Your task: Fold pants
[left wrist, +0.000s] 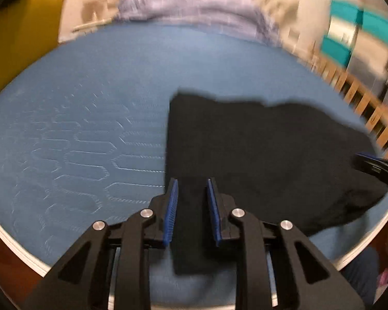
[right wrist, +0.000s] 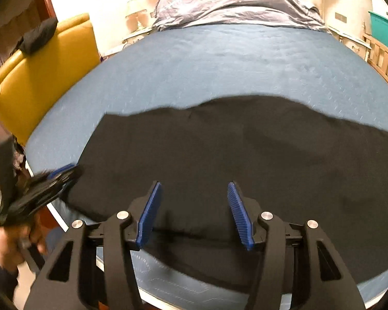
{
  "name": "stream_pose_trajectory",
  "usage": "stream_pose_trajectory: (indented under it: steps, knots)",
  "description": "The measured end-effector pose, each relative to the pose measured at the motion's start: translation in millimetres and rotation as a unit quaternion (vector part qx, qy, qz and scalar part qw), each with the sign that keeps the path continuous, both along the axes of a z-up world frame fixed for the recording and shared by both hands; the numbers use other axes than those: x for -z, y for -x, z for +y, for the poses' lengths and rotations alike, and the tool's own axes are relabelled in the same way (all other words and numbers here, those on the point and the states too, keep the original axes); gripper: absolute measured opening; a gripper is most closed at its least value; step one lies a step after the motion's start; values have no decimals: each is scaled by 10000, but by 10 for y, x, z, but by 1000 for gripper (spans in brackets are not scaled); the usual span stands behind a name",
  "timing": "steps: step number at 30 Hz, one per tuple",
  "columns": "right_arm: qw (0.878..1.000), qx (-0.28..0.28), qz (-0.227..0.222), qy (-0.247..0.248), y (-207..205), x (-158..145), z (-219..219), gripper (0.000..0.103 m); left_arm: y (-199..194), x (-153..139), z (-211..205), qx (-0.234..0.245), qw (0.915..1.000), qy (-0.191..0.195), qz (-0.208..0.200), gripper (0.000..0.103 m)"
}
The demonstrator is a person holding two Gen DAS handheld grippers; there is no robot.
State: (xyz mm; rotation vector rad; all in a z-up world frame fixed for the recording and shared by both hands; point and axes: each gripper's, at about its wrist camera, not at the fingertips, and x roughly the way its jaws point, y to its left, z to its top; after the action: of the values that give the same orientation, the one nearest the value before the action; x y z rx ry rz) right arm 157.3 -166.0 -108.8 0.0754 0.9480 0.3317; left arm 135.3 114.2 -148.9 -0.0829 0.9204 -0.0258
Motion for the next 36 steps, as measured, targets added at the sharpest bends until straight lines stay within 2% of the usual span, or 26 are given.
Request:
stream_pose_trajectory:
  steps: [3, 4, 6, 8, 9, 11, 13, 14, 15, 16, 18, 20, 21, 22, 24, 26, 28, 30, 32, 34, 36]
  knots:
    - [9992, 84, 332, 184, -8, 297, -30, 57, -173, -28, 70, 59, 9999, -46, 127, 25]
    - [9994, 71, 253, 237, 5, 314, -51, 61, -230, -42, 110, -36, 9997, -100, 204, 26]
    - [9993, 106, 271, 214, 5, 365, -123, 62, -348, -136, 224, -273, 9992, -223, 179, 25]
    - [9993, 123, 278, 217, -1, 373, -130, 62, -472, -279, 216, 3, 9998, -175, -22, 25]
    - [9992, 91, 249, 294, 1, 377, -113, 63, -573, -271, 137, 288, 9993, -203, 76, 25]
    - [9990, 67, 191, 399, 14, 416, -67, 64, -803, -144, 73, 632, 9971, 30, 421, 26]
    - [9989, 117, 210, 395, 24, 429, -64, 64, -1087, -17, 173, 434, 9975, 65, 555, 19]
    - [9988, 130, 236, 408, 18, 418, -52, 64, -1197, -30, 240, 293, 9985, 147, 439, 17]
    - [9986, 134, 274, 421, 10, 418, -47, 65, -1297, -55, 302, 28, 9992, 9, 405, 23]
    - [9986, 128, 300, 426, 6, 419, -28, 65, -1438, -78, 384, -342, 9976, -301, 518, 25]
    - [9985, 108, 318, 425, -41, 414, 2, 68, -1492, -163, 509, -520, 9974, -131, 484, 27]
    - [9985, 88, 314, 434, -31, 417, -4, 69, -1354, -340, 551, -594, 9980, 60, 216, 30]
    - [9986, 91, 307, 423, -23, 417, -6, 71, -1264, -382, 536, -564, 9983, 109, 122, 38]
    - [9988, 108, 308, 375, -29, 428, -13, 71, -1108, -403, 479, -418, 9990, 150, 54, 41]
    - [9988, 101, 303, 358, -13, 435, -4, 76, -813, -368, 349, -150, 9998, 112, 22, 52]
    - [9986, 92, 289, 423, -26, 443, 15, 76, -504, -167, 243, -34, 9996, -108, 250, 62]
    - [9986, 84, 297, 426, -32, 445, 12, 76, -235, 31, 192, -180, 9971, -539, 506, 64]
    - [9986, 52, 302, 434, -33, 442, 32, 76, 130, 8, 269, -555, 9976, -332, 241, 73]
    - [9985, 24, 315, 451, -28, 433, 29, 77, 327, 57, 265, -724, 9964, -353, 253, 73]
    - [9981, 25, 346, 514, -12, 415, 41, 79, 518, 47, 184, -657, 9967, -430, 205, 73]
    - [9961, 199, 441, 744, -14, 360, 64, 85, 610, -60, 153, -597, 9976, -352, 72, 73]
